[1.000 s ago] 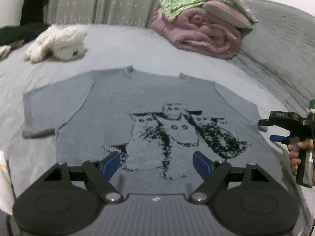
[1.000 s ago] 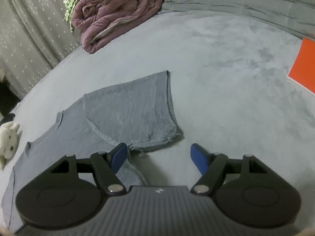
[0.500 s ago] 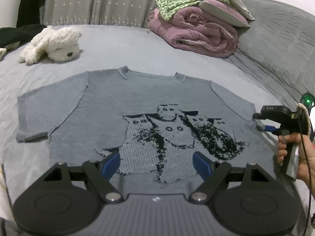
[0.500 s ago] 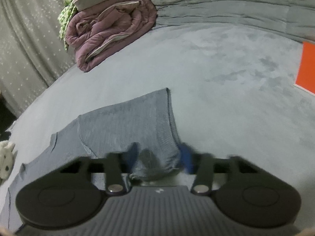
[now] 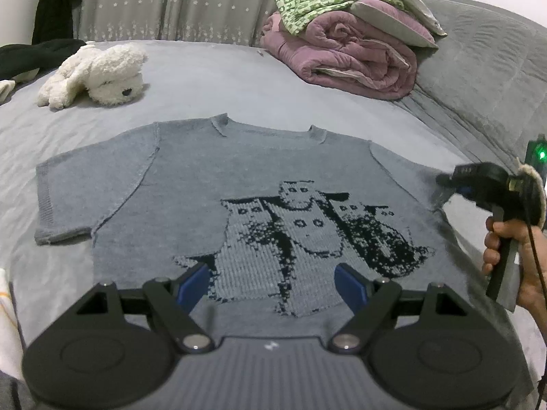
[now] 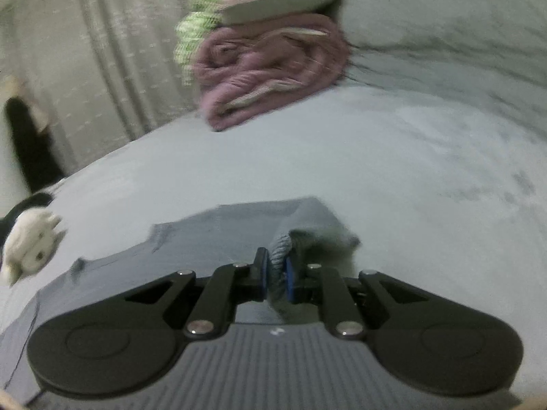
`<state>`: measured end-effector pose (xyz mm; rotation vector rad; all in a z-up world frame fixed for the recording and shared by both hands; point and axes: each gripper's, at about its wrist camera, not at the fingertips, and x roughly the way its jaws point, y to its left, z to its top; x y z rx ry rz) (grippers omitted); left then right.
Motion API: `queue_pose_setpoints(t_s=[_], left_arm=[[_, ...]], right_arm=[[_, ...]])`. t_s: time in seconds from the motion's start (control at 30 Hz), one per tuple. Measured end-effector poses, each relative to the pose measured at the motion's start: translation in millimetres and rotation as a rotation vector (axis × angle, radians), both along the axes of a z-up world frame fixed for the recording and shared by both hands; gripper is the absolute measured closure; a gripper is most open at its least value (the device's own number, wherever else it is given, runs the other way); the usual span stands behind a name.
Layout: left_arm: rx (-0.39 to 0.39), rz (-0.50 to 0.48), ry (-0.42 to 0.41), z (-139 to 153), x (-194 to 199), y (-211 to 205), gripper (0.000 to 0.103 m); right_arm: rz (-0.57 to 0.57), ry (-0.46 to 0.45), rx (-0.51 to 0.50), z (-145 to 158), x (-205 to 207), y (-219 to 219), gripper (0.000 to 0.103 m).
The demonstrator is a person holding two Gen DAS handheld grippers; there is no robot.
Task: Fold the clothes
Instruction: 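Fold the sleeve over the sweater body and open the right gripper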
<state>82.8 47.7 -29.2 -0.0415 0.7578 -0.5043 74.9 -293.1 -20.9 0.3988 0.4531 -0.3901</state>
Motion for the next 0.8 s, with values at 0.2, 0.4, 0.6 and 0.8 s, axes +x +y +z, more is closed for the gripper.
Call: queue_pose_setpoints(t_s=[0.2,0.4,0.6,0.8], left_arm=[[-0.002,0.009,0.018,-2,4,1,0.021],[-0.008,0.010,0.034,-3,5,3,0.021],[-0.003,0.004,0.049,-6,7,1,0.021],[-0.005,0.002,0.060,-8,8,0,0.021]], right_arm=[[0.194,0.031,-0.123,1,10,37,0.091],[0.434,0.143,-0.180,-20,17,61,0.090],[0.504,0.213,-0.190,-30,19,60,0.086],[0.462,0.161,-0.032,-21,8,42,0.048]])
